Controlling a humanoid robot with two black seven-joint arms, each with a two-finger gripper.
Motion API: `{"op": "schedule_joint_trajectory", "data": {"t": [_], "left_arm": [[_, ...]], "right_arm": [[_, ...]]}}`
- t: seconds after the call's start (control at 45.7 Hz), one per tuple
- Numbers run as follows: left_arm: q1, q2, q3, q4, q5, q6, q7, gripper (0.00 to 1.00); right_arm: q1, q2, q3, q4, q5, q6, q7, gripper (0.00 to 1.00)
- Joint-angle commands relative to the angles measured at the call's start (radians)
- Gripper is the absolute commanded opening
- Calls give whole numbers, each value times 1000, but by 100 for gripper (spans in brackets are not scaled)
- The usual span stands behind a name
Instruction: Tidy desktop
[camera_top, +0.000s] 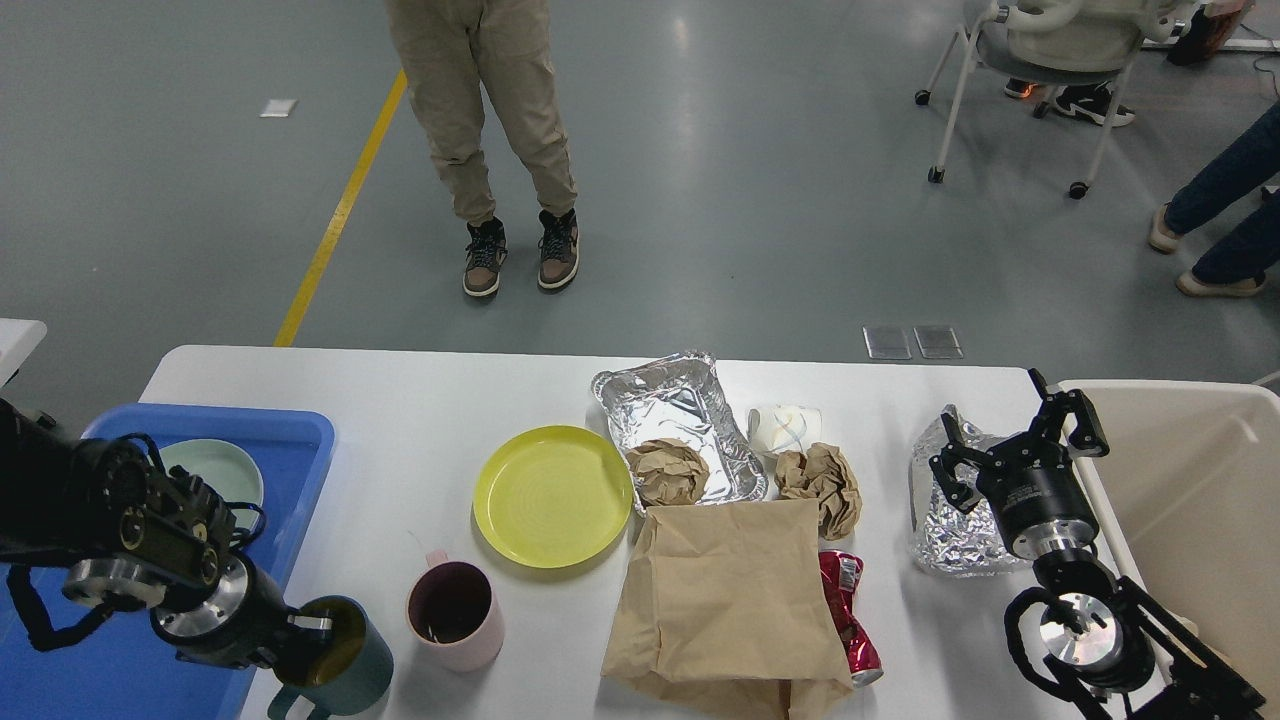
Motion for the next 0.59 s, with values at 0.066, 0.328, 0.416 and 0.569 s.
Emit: {"op": "schedule_joint_trajectory", "data": {"t": [0.066, 0.328, 0.416, 0.569], "left_arm": [[-280, 55, 83, -160, 17, -59, 2, 0], [-672, 120, 161, -220, 27, -410, -1, 0], [-751, 123, 168, -222, 40, -494, -1, 0], [-831, 121, 192, -238, 43, -542, -1, 0]], "right_arm": [[0, 0, 0, -1, 0, 0, 0, 100], [0, 0, 0, -1, 0, 0, 0, 100], [0, 0, 0, -1, 0, 0, 0, 100], [0, 0, 0, -1, 0, 0, 0, 100]]}}
